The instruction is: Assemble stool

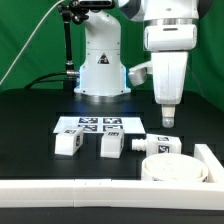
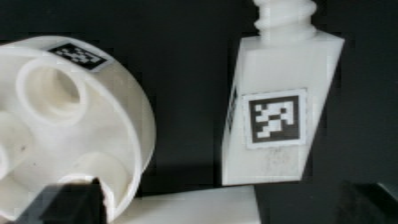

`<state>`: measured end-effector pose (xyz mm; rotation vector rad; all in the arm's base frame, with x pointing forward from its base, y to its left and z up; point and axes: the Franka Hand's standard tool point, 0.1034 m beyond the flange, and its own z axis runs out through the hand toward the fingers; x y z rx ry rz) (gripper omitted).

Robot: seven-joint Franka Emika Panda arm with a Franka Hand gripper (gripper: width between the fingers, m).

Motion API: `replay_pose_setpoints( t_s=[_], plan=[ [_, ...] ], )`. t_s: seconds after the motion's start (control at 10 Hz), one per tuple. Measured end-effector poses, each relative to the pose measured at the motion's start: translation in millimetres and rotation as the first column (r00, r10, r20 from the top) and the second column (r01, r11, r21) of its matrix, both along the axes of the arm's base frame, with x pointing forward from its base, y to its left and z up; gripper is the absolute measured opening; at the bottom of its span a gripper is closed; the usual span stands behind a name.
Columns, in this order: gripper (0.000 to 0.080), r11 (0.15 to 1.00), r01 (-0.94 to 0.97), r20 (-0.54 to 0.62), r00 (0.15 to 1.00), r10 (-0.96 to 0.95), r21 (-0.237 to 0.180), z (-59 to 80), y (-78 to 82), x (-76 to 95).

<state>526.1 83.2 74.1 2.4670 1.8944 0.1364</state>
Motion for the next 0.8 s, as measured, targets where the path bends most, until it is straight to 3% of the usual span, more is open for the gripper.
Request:
replay_pose_setpoints(
  t_s=[0.3,0.4,0.6,0.8],
  plan=[
    [0.0648,0.996,0.018,-0.075,0.997,-0.024,-0.087,0.5,21.3,-9.4],
    [0.0648,0.989,-0.017,-0.107,0.994,0.002,-0.144,-0.1,22.8,-13.0],
    [0.0648,0.979,-0.036,-0.156,0.988,0.005,-0.2,1.0,18.8,-11.8],
    [0.0648,0.95,-0.05,-0.214,0.977,-0.018,-0.308,-0.8,31.7,-21.6]
  ],
)
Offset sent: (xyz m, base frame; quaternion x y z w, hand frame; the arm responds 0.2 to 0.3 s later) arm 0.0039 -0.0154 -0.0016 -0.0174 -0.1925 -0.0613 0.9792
